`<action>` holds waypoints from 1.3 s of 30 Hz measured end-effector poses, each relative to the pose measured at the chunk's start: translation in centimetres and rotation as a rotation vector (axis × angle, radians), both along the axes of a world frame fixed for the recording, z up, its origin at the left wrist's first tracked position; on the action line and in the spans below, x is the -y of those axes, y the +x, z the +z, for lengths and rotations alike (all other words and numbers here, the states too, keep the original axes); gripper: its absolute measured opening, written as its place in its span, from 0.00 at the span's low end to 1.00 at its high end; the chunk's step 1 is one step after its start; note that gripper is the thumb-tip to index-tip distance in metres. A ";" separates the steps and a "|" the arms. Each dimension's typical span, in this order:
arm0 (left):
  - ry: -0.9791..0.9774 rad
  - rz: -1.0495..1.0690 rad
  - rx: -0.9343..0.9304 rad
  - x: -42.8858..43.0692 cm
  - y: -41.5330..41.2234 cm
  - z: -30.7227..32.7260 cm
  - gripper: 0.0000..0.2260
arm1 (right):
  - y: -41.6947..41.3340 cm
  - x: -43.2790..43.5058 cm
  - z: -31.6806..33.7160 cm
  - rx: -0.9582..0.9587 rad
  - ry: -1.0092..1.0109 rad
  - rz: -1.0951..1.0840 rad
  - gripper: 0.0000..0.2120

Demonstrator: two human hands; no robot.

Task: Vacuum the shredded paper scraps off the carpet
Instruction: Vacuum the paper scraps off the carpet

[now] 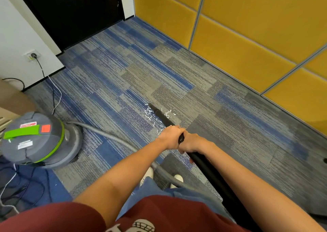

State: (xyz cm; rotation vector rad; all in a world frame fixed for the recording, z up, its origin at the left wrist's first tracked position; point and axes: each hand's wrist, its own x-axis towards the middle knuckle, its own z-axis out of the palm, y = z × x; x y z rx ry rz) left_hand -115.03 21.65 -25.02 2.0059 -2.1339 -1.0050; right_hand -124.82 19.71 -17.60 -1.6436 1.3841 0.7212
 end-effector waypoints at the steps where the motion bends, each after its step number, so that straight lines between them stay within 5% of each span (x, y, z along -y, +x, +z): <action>1: 0.002 0.014 -0.012 -0.1 0.2 0.0 0.17 | 0.2 0.0 0.0 0.009 0.004 -0.007 0.29; 12: 0.006 0.106 -0.042 -1.1 1.2 -0.1 0.25 | 1.0 -0.5 0.0 0.041 -0.052 0.021 0.24; 21: 0.014 0.145 -0.074 -1.2 1.4 -0.7 0.17 | 1.4 -0.4 -0.3 0.036 -0.052 0.021 0.24; 39: -0.049 -0.098 -0.092 2.2 -5.7 1.3 0.26 | -6.1 1.4 1.8 -0.054 -0.060 -0.113 0.20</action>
